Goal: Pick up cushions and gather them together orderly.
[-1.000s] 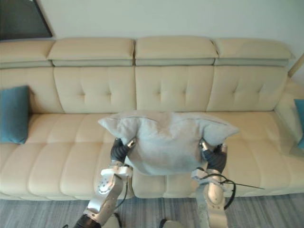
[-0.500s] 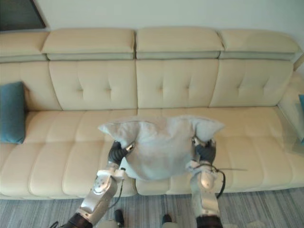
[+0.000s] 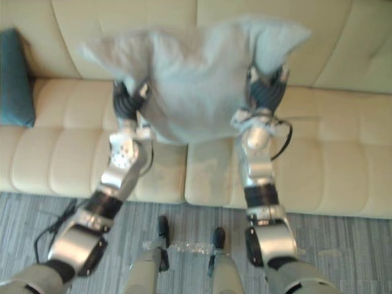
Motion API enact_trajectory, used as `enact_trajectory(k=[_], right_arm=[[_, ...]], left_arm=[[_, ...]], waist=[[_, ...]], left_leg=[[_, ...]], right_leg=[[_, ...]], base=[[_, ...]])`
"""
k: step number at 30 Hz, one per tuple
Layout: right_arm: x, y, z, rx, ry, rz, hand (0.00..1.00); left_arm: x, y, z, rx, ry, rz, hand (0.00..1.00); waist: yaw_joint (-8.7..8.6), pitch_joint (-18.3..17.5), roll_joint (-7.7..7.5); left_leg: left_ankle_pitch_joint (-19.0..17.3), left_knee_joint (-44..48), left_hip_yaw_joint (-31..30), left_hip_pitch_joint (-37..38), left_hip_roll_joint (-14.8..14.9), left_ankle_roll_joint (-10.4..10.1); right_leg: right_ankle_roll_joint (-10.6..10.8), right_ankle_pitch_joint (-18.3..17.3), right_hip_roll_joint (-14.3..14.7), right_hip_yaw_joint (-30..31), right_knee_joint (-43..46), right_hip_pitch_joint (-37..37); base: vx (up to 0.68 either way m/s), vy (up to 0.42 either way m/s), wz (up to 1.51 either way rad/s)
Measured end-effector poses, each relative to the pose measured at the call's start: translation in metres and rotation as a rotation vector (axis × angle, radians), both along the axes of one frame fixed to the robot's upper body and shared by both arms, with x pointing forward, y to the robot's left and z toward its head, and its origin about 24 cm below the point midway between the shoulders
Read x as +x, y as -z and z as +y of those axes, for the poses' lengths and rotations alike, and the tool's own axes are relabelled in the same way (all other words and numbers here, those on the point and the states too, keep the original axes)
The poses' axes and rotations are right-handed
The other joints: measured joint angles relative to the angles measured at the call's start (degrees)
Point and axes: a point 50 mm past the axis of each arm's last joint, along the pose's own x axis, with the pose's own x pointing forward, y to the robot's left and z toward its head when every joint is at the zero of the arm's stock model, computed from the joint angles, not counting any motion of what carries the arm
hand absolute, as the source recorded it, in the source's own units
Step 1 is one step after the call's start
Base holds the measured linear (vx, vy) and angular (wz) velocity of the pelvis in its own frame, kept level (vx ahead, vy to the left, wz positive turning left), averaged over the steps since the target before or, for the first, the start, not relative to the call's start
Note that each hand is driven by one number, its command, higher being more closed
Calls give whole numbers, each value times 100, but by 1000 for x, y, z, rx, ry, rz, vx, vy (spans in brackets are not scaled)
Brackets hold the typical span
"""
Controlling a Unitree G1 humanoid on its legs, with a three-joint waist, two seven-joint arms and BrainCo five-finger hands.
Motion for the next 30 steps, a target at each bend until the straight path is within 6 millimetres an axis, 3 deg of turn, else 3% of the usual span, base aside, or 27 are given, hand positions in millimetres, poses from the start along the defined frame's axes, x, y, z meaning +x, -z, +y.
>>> enact_trajectory(k=[6,9,10,11,12,16,23,28,30], right_arm=[[15,-66,6,31,15,-59,100],[17,-86,12,41,4,-67,100],[17,-92,14,49,1,-73,100],[17,-94,14,54,-2,-76,100],[16,-97,15,58,-6,-86,0],[7,-119,19,90,-23,-155,0],[0,-126,15,90,-21,-201,0],[-3,-117,-32,123,34,-200,0],[-7,-112,-65,149,41,-204,0]], left_arm=[[22,-65,14,42,-106,-69,100],[25,-88,20,48,-141,-86,100],[25,-95,21,39,-147,-89,0],[25,-96,21,36,-149,-89,0],[25,-100,23,26,-153,-89,0],[20,-124,29,-43,-155,-138,0],[18,-131,46,-97,-151,-154,0],[17,-135,63,-106,-147,-166,0],[19,-125,80,-115,-158,-142,0]], waist=[[-98,502,122],[-162,787,133],[-175,908,135],[-176,933,145],[-180,958,166],[-173,1053,157],[-168,1054,154],[-143,1056,151],[-138,1056,151]], left_leg=[[332,-283,-95,-437,-44,8],[417,-367,-137,-566,-43,-5],[417,-373,-133,-609,-45,-5],[417,-375,-133,-653,-45,-5],[419,-376,-127,-784,-42,-5],[419,-380,4,-986,-18,-5],[414,-372,305,-1089,33,-10],[413,-362,368,-1126,131,-10],[413,-361,374,-1072,183,-10]], right_leg=[[13,22,-27,-59,178,-618],[25,40,-29,-63,184,-789],[25,40,-32,-52,181,-849],[26,40,-33,-50,179,-891],[42,50,-34,-45,172,-1022],[49,56,-42,62,169,-1294],[90,82,-9,259,145,-1482],[97,86,76,307,187,-1527],[97,86,134,331,301,-1522]], base=[[-21,0,4],[13,-1,-1],[35,0,-3],[40,1,-5],[48,0,-6],[70,-1,-11],[70,-18,-14],[49,-43,-2],[57,-54,-1]])
